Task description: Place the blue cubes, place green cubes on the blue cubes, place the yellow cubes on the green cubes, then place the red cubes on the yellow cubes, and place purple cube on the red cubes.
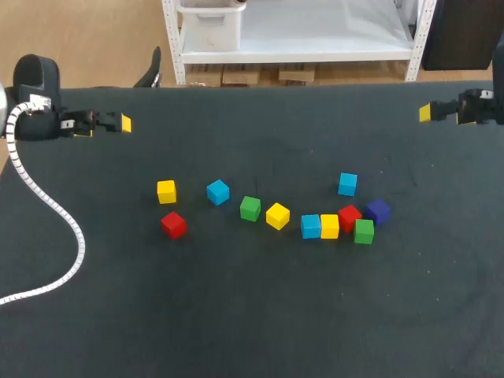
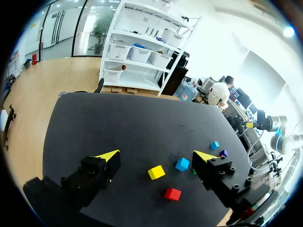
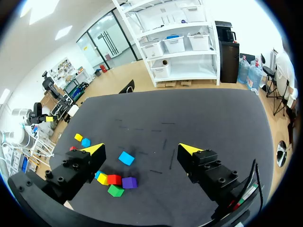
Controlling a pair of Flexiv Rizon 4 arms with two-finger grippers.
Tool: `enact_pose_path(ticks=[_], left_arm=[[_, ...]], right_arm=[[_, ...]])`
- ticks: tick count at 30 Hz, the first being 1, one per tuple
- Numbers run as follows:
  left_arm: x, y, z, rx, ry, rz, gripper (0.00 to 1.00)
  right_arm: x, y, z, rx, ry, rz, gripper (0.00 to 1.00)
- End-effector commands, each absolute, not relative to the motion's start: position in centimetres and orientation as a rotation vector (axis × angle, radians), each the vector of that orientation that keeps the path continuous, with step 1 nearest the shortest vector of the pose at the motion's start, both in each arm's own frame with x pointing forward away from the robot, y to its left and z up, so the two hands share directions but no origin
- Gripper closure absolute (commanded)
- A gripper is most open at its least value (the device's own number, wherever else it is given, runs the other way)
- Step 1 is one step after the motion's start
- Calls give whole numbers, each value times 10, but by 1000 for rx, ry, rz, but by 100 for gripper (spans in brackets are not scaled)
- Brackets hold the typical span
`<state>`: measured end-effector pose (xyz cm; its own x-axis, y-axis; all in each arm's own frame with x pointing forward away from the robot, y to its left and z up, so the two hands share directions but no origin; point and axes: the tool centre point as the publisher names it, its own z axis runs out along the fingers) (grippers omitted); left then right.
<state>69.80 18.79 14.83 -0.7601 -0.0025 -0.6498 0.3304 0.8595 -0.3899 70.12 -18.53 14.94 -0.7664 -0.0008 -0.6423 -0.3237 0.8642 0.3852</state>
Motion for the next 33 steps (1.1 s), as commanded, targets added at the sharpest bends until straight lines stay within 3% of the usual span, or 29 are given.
enact_pose_path(ticks=[1, 12, 23, 33], left_arm=[[699, 186, 150, 232, 2372, -638, 0], [699, 186, 150, 232, 2372, -638, 0], [708, 159, 155, 1405, 2202, -313, 0], [705, 163, 156, 1976, 1795, -207, 0]], right_arm=[[701, -185, 150, -233, 2373, 638, 0], [701, -185, 150, -233, 2373, 638, 0], [701, -185, 150, -233, 2373, 638, 0], [701, -185, 150, -233, 2373, 638, 0]])
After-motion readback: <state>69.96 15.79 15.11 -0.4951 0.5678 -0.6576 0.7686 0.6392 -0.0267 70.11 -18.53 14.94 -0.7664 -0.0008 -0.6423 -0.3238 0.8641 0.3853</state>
